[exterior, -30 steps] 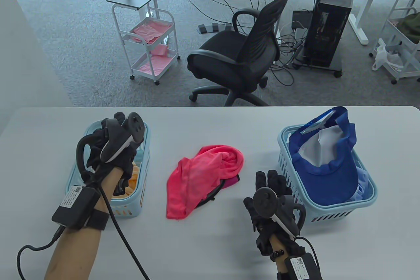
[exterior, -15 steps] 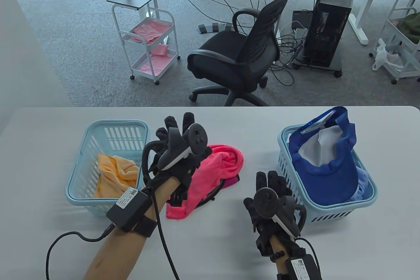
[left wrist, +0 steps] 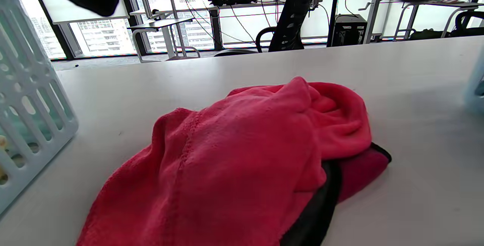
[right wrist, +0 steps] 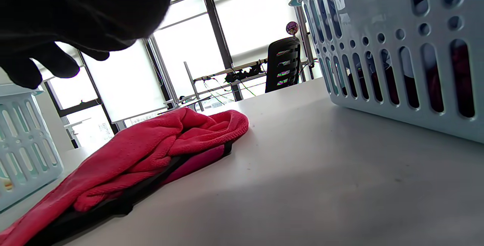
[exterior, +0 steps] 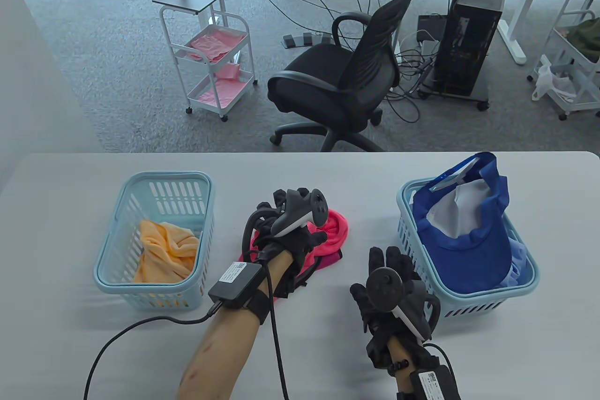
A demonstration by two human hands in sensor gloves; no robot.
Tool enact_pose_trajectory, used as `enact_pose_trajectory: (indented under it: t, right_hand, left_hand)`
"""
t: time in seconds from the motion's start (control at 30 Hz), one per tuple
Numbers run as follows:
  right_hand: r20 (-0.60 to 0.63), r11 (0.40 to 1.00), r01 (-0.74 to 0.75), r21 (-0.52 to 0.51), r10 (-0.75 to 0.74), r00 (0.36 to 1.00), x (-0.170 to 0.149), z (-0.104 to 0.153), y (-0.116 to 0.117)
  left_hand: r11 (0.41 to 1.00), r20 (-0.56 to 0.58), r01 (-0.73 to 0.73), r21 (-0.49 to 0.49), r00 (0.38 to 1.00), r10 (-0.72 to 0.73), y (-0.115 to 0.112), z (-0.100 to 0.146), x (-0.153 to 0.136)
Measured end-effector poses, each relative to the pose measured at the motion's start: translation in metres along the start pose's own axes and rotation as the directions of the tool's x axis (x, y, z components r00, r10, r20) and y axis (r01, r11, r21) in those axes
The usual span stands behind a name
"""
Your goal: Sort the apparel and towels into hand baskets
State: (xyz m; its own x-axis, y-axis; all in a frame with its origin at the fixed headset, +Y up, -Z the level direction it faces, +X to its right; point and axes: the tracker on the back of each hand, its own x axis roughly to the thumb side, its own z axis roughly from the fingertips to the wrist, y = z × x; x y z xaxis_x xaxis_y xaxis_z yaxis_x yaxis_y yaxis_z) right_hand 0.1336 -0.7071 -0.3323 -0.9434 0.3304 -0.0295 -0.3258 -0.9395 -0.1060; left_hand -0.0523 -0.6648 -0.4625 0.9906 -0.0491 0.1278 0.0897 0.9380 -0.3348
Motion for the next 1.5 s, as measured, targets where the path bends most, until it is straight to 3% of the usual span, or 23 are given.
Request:
enact_pose_trajectory:
  t: [0.43, 0.57, 0.67, 1.13, 1.27, 1.5]
  right_hand:
    - [-0.01, 1.0, 0.003, 0.023, -0.003, 1.0, -0.001, -0.001, 0.001]
    - [-0.013, 1.0, 0.006, 0.025, -0.006, 1.0, -0.001, -0.001, 0.001]
    - [-0.013, 1.0, 0.001, 0.028, -0.001, 1.0, -0.001, -0.001, 0.002]
    - [-0.016, 0.999, 0.027, 0.021, -0.027, 1.0, -0.002, 0.0, 0.0]
    - [-0.017, 0.999, 0.027, 0.02, -0.026, 1.0, -0.003, 0.0, -0.001]
    - [-0.02, 0.999, 0.031, 0.016, -0.03, 0.999, -0.004, -0.001, -0.001]
  left_hand:
    - [0.988, -0.017, 0.023, -0.153, 1.0, -0.026, -0.077, -0.041, -0.01]
    - [0.994, -0.023, 0.041, -0.099, 0.999, -0.043, -0.088, -0.045, -0.011]
    - [0.994, -0.032, 0.096, -0.044, 0.995, -0.098, -0.087, -0.045, -0.01]
    - [0.979, -0.129, 0.108, 0.175, 0.988, -0.086, -0.067, -0.045, -0.017]
    - [0.974, -0.151, 0.083, 0.209, 0.987, -0.051, -0.057, -0.04, -0.023]
    - [0.955, -0.167, 0.036, 0.295, 0.986, 0.014, -0.019, -0.016, -0.036]
